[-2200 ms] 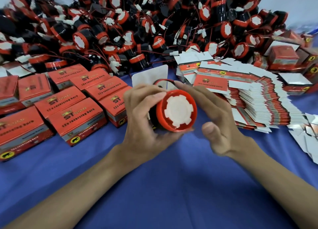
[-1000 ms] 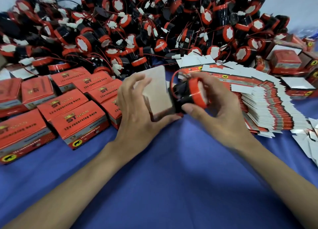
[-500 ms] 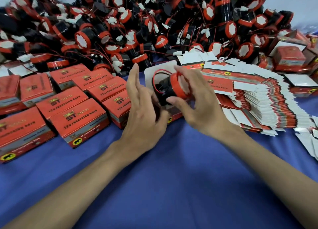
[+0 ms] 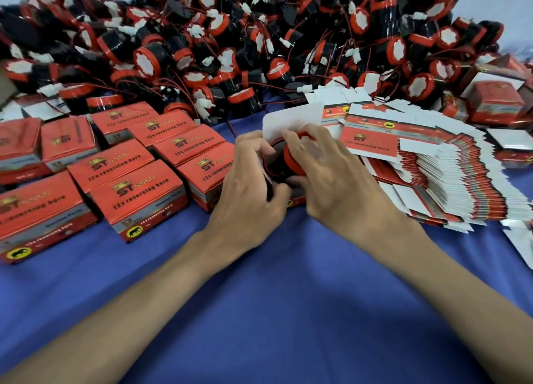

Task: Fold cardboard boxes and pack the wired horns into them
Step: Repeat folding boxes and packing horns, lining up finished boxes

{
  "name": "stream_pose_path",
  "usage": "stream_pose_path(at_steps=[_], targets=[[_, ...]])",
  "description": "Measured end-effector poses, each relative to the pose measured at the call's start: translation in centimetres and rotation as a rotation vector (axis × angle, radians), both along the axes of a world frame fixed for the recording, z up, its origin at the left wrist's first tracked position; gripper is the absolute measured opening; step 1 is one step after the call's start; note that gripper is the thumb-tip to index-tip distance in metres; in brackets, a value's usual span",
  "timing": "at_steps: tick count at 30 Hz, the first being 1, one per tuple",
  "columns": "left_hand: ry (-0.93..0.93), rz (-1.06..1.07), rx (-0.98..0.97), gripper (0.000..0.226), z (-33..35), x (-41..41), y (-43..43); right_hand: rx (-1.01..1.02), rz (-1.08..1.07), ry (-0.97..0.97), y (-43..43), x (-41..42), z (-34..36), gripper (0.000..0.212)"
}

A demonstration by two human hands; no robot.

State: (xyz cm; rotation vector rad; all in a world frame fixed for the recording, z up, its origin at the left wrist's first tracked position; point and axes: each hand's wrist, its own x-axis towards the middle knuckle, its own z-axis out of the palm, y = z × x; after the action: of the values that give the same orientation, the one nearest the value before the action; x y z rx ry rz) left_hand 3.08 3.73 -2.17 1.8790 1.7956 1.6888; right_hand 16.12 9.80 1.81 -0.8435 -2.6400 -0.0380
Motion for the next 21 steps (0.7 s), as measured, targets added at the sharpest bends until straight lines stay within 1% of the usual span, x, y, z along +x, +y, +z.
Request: stream_pose_path(at_steps=[3, 6, 8, 14, 18, 21], targets=[[0.028, -0.017, -0.033, 0.045, 0.0, 0.0, 0.1, 0.038, -0.01, -0.047, -0.1, 0.2, 0.2, 0.064], [0.057, -0.018, -0.044, 0.05, 0.1, -0.1, 0.1, 0.101, -0.051, -0.145, -0.5, 0.2, 0.0, 0.07], [0.085, -0.016, -0.046, 0.051, 0.0, 0.0, 0.0, 0.092, -0.077, -0.17, -0.9, 0.1, 0.2, 0.07], [0.075, -0.037, -0.077, 0.056, 0.2, 0.0, 0.0, 0.117, -0.176, -0.159, -2.1, 0.2, 0.8, 0.063], [0.107, -0.048, -0.124, 0.054, 0.0, 0.0, 0.0, 0.201, -0.223, -0.269, -1.8, 1.0, 1.1, 0.06], [0.111, -0.105, -0.175, 0.051, 0.0, 0.1, 0.0, 0.19, -0.261, -0.323, -1.5, 1.0, 1.3, 0.056]])
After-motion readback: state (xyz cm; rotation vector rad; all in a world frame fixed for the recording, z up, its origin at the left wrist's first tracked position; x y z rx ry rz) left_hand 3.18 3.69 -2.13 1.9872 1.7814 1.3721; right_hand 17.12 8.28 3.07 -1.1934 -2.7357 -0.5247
